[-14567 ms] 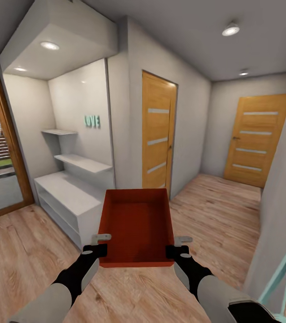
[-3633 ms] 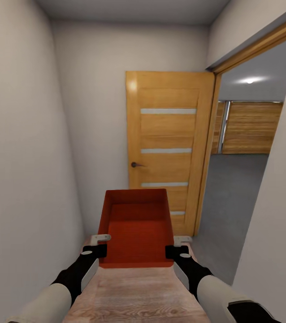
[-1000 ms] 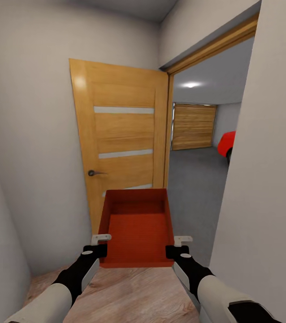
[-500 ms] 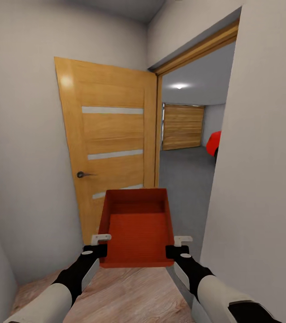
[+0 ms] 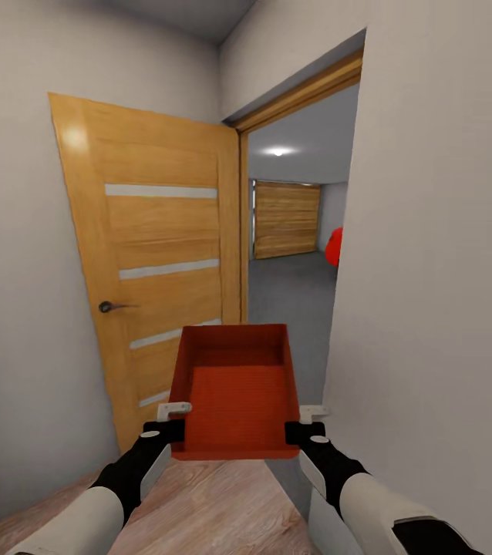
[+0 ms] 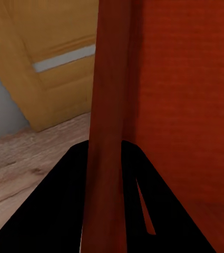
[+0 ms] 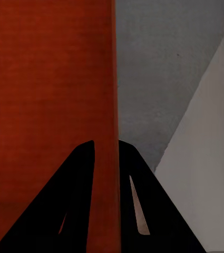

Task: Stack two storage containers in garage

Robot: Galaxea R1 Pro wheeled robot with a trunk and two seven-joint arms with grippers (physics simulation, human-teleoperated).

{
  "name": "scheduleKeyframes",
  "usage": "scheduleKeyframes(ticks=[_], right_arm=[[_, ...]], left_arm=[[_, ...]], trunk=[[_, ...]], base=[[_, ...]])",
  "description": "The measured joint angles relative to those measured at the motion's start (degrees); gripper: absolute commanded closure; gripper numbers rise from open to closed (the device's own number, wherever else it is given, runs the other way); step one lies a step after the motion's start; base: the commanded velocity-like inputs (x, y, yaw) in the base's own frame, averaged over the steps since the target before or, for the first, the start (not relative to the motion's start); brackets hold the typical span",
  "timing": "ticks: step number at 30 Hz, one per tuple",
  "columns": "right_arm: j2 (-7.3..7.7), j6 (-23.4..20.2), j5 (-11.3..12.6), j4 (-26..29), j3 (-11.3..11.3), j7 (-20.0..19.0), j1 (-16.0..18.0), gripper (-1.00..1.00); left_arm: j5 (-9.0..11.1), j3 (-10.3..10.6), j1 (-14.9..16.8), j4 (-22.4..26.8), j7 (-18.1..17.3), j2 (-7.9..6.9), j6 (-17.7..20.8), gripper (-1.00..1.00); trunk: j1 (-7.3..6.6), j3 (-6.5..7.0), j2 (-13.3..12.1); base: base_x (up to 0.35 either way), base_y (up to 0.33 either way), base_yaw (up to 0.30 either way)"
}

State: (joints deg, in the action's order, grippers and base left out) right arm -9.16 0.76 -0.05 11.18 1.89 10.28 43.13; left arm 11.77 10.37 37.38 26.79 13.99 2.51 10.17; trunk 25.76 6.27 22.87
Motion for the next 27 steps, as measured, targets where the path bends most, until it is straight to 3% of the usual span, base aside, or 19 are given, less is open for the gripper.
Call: scheduleKeyframes(ticks=[9, 14, 27], right_arm=[[1.27, 0.0, -0.1, 0.0, -0.3, -1.8, 0.0, 1.0], [-0.11, -0.1, 0.0, 0.0, 0.1, 0.1, 0.0, 1.0], [0.02, -0.1, 0.1, 0.0, 0.1, 0.0, 0.0, 1.0]], left_arm=[[-0.1, 0.3, 0.0, 0.0, 1.8, 1.28, 0.1, 1.0], [0.0, -0.2, 0.0, 0.0, -0.1, -0.07, 0.1, 1.0], [0.0, 0.0, 0.0, 0.0, 0.0, 0.02, 0.1, 1.0]], trunk=[[-0.02, 0.11, 0.0], [-0.02, 0.12, 0.0], [-0.01, 0.44, 0.0]], base=[[0.183, 0.173, -0.077], [0.233, 0.222, -0.005], [0.164, 0.138, -0.196]])
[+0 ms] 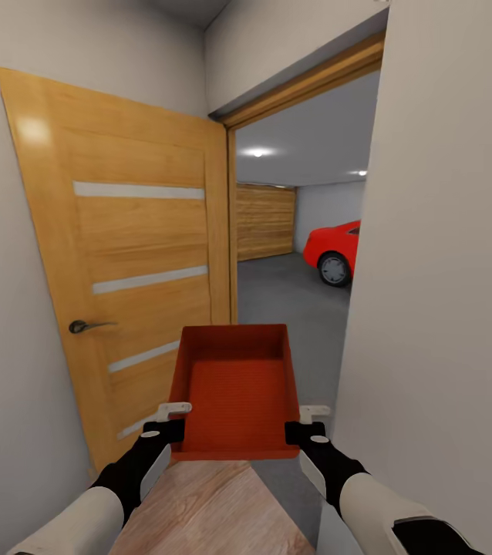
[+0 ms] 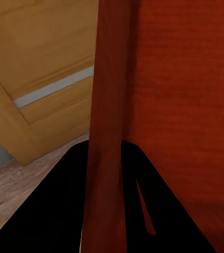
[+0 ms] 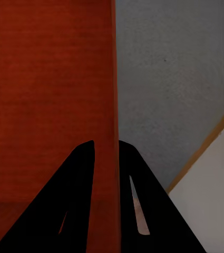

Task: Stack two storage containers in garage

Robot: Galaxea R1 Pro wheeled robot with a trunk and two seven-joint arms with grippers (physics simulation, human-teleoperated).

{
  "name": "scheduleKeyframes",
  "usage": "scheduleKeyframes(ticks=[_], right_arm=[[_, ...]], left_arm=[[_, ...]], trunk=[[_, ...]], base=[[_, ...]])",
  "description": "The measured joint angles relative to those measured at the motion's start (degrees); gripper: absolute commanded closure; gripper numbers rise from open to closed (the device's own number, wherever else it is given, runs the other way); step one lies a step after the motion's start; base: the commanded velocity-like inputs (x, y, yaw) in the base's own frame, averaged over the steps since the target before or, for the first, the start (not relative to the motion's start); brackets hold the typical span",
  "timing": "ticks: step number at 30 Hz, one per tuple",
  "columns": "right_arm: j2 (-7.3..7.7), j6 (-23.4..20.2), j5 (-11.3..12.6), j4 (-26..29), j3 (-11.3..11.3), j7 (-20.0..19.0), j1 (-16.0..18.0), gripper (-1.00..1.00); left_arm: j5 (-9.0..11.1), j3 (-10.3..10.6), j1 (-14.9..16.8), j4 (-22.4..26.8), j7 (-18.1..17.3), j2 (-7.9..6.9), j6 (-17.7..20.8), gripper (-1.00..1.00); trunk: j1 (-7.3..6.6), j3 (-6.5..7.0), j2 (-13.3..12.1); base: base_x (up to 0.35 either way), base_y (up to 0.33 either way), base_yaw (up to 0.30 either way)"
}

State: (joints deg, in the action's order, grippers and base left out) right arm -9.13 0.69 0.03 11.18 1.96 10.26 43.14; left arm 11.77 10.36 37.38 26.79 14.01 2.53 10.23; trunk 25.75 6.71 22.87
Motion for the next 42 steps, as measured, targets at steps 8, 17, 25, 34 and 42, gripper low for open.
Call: scheduleKeyframes(ticks=[8, 17, 25, 34, 42], right_arm=[[-0.01, 0.0, 0.0, 0.0, 0.0, 0.0, 0.0, 1.0], [-0.02, 0.0, 0.0, 0.0, 0.0, 0.0, 0.0, 1.0], [0.0, 0.0, 0.0, 0.0, 0.0, 0.0, 0.0, 1.0], [-0.01, 0.0, -0.1, 0.0, -0.1, 0.0, 0.0, 1.0], [-0.01, 0.0, 0.0, 0.0, 0.0, 0.0, 0.0, 1.0]], left_arm=[[0.0, 0.0, 0.0, 0.0, 0.0, 0.0, 0.0, 1.0], [0.0, 0.0, 0.0, 0.0, 0.0, 0.0, 0.0, 1.0], [0.0, 0.0, 0.0, 0.0, 0.0, 0.0, 0.0, 1.0], [0.0, 0.0, 0.0, 0.0, 0.0, 0.0, 0.0, 1.0], [-0.1, -0.1, 0.0, 0.0, 0.0, 0.0, 0.0, 1.0]], trunk=[[0.0, 0.25, 0.0], [0.0, 0.4, 0.0], [0.0, 0.4, 0.0], [0.0, 0.4, 0.0], [0.0, 0.4, 0.0]], base=[[0.103, 0.076, -0.24], [0.102, 0.075, -0.093], [0.116, 0.096, 0.0], [0.158, 0.159, 0.0], [0.161, 0.161, -0.042]])
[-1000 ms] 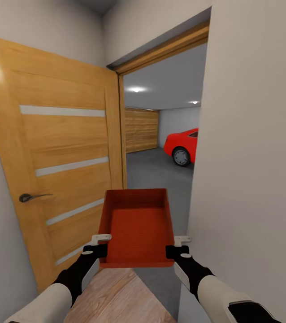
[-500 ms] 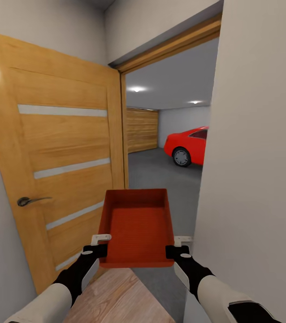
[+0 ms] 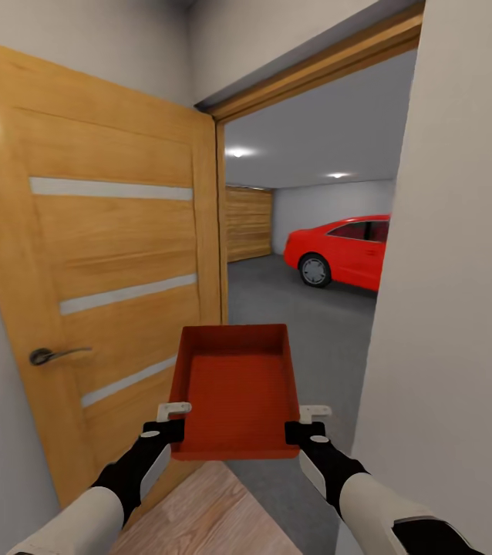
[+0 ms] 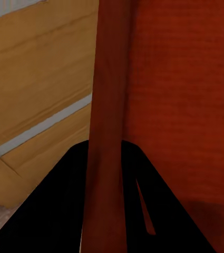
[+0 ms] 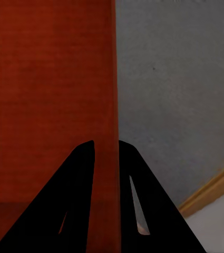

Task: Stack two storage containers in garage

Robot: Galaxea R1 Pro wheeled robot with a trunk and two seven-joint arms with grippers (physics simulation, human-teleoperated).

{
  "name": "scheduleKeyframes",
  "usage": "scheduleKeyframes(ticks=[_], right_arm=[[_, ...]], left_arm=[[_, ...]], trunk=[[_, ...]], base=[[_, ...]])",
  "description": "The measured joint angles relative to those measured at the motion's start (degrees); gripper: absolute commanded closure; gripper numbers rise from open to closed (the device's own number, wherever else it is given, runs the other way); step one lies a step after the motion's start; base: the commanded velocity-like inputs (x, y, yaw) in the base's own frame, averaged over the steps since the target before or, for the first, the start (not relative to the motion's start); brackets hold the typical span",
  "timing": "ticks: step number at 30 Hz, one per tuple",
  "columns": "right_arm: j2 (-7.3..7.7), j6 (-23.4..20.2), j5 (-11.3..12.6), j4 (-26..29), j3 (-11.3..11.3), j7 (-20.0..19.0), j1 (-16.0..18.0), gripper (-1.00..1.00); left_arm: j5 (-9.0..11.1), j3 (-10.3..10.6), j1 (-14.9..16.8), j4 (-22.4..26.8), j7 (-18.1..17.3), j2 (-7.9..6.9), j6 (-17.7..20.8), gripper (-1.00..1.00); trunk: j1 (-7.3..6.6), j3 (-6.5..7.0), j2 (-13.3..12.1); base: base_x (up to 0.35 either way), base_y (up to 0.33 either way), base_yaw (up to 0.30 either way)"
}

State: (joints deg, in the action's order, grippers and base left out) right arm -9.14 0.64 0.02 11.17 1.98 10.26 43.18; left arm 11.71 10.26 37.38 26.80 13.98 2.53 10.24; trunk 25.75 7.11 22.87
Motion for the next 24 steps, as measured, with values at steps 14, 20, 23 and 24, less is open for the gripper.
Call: scheduleKeyframes(ticks=[14, 20, 23, 24], right_arm=[[-0.01, 0.0, 0.0, 0.0, 0.0, 0.0, 0.0, 1.0], [-0.01, 0.0, 0.0, 0.0, 0.0, 0.0, 0.0, 1.0], [-0.01, 0.0, 0.0, 0.0, 0.0, 0.0, 0.0, 1.0], [-0.01, 0.0, 0.0, 0.0, 0.0, 0.0, 0.0, 1.0]], left_arm=[[0.0, 0.0, 0.0, 0.0, 0.0, 0.0, 0.0, 1.0], [0.0, 0.0, 0.0, 0.0, 0.0, 0.0, 0.0, 1.0], [0.0, 0.0, 0.0, 0.0, 0.0, 0.0, 0.0, 1.0], [0.0, 0.0, 0.0, 0.0, 0.0, -0.01, 0.0, 1.0]], trunk=[[0.0, 0.33, 0.0], [0.0, 0.48, 0.0], [0.0, 0.53, 0.0], [0.0, 0.53, 0.0]], base=[[0.161, 0.144, -0.224], [0.161, 0.141, -0.233], [0.161, 0.141, -0.209], [0.161, 0.141, -0.185]])
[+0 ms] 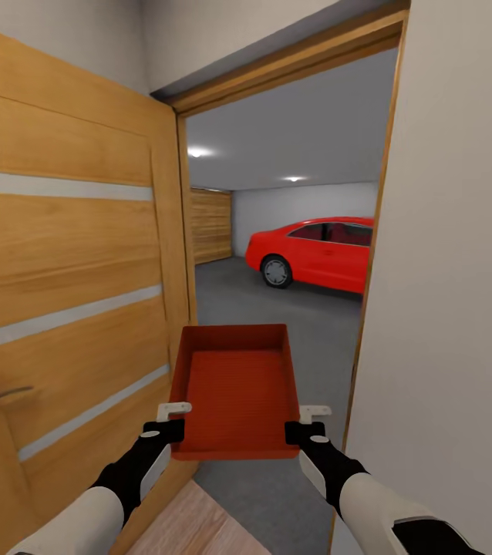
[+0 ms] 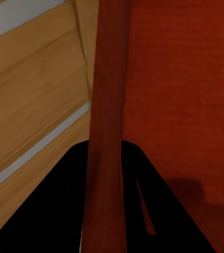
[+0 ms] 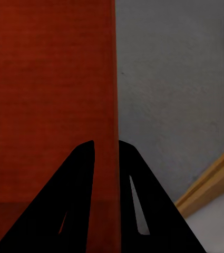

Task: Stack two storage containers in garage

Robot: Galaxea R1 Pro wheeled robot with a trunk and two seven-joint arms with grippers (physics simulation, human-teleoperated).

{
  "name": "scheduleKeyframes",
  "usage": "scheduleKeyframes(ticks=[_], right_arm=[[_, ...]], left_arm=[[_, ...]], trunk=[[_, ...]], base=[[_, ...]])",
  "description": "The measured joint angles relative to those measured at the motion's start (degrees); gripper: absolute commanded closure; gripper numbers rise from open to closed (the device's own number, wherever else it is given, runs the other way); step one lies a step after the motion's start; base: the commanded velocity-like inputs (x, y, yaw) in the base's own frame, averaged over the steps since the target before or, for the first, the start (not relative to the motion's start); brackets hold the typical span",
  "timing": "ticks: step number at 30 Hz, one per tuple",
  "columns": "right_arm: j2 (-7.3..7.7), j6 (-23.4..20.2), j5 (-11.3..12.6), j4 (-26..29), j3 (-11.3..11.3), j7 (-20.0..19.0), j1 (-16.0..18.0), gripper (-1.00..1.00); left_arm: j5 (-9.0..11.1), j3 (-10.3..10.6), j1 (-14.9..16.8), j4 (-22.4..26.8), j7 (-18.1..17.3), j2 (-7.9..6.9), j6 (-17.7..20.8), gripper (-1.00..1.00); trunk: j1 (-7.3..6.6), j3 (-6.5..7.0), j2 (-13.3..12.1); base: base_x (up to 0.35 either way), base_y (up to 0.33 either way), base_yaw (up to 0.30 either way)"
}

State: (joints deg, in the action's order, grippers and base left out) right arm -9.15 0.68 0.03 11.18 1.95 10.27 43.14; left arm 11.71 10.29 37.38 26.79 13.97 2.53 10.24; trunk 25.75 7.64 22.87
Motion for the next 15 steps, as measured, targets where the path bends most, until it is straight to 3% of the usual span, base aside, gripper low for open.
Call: scheduleKeyframes(ticks=[15], right_arm=[[-0.01, 0.0, 0.0, 0.0, 0.0, 0.0, 0.0, 1.0]], left_arm=[[0.0, 0.0, 0.0, 0.0, 0.0, 0.0, 0.0, 1.0]], trunk=[[0.0, 0.01, 0.0]], base=[[0.166, 0.144, -0.175]])
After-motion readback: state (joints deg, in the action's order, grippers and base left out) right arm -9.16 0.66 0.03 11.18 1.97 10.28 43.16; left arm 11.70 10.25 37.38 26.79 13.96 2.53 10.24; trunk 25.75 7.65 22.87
